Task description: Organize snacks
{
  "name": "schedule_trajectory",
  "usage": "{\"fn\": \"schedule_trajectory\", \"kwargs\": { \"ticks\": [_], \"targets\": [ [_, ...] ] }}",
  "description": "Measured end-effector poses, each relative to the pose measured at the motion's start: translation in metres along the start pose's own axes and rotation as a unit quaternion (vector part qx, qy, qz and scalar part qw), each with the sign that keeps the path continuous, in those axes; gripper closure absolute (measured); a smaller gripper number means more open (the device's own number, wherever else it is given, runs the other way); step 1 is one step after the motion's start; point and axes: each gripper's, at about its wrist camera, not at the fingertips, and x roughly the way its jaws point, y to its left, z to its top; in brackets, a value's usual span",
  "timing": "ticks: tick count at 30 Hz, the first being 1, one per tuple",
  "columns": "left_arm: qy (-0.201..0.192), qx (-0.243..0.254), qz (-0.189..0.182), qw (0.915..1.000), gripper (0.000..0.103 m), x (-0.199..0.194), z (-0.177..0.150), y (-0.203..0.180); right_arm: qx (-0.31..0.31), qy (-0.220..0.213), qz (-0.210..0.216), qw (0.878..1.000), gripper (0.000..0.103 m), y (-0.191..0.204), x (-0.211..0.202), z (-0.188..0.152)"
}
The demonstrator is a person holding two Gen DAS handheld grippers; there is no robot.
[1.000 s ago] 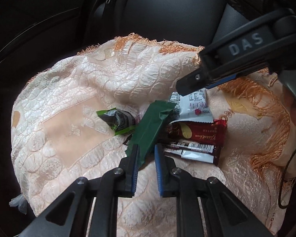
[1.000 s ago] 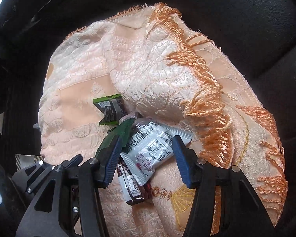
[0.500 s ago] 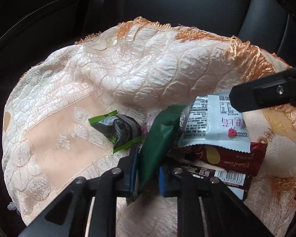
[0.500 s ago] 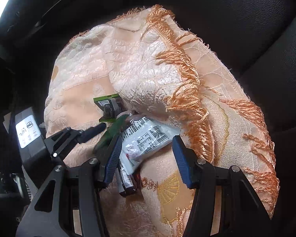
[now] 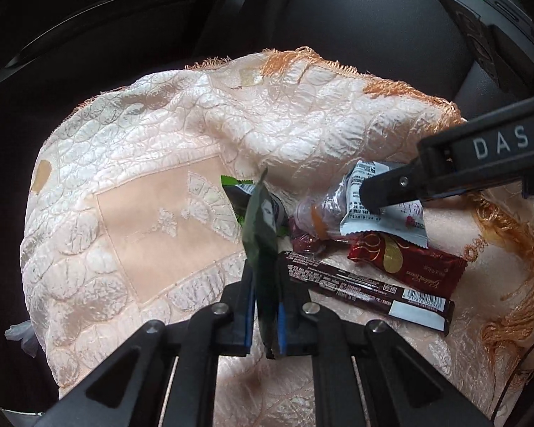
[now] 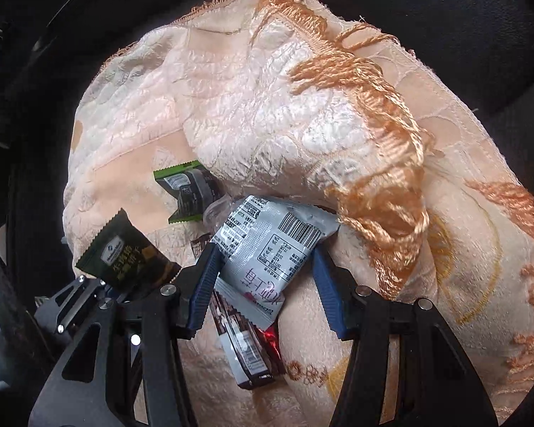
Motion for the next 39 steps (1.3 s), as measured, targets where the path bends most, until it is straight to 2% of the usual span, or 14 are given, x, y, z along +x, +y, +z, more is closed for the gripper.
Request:
{"fn": "schedule_trajectory", "kwargs": {
  "ticks": [3,7,9,12,15,17,24,29,39],
  "targets": [
    [0.003,-0.021,-0.005,0.9998,0.092,0.006,0.002,0.004,0.0,-0.006,-0.002,1.0,0.042,0.006,0.003,0.006],
    [0.007,-0.049,-0.01,0.9987,0.092,0.013,0.003,0.012,0.013,-0.015,-0.01,1.0,0.041,0.012,0.009,0.014],
    [0.008,-0.058,-0.012,0.9982,0.092,0.015,0.001,0.016,-0.002,-0.009,-0.027,1.0,0.041,0.018,0.015,0.018],
    [0.006,-0.064,-0.024,0.9976,0.092,0.011,-0.002,0.019,-0.035,-0.019,-0.033,0.999,0.049,0.024,0.015,0.017],
    [-0.001,-0.076,-0.043,0.9961,0.092,0.003,-0.005,0.026,-0.068,-0.032,-0.032,0.997,0.05,0.024,0.007,0.01],
    [-0.006,-0.089,-0.058,0.9943,0.092,-0.005,-0.009,0.033,-0.083,-0.037,-0.023,0.996,0.05,0.022,-0.001,0.002],
    [-0.027,-0.102,-0.057,0.9928,0.092,-0.051,-0.026,0.038,-0.112,-0.071,0.033,0.991,0.05,0.022,-0.047,-0.034],
    [-0.038,-0.096,-0.043,0.9938,0.092,-0.087,-0.045,0.031,-0.143,-0.065,0.064,0.986,0.05,0.036,-0.057,-0.072],
    [-0.031,-0.094,0.026,0.9947,0.092,-0.125,-0.094,0.018,-0.179,-0.043,0.088,0.979,0.05,0.056,-0.055,-0.128]
  ]
}}
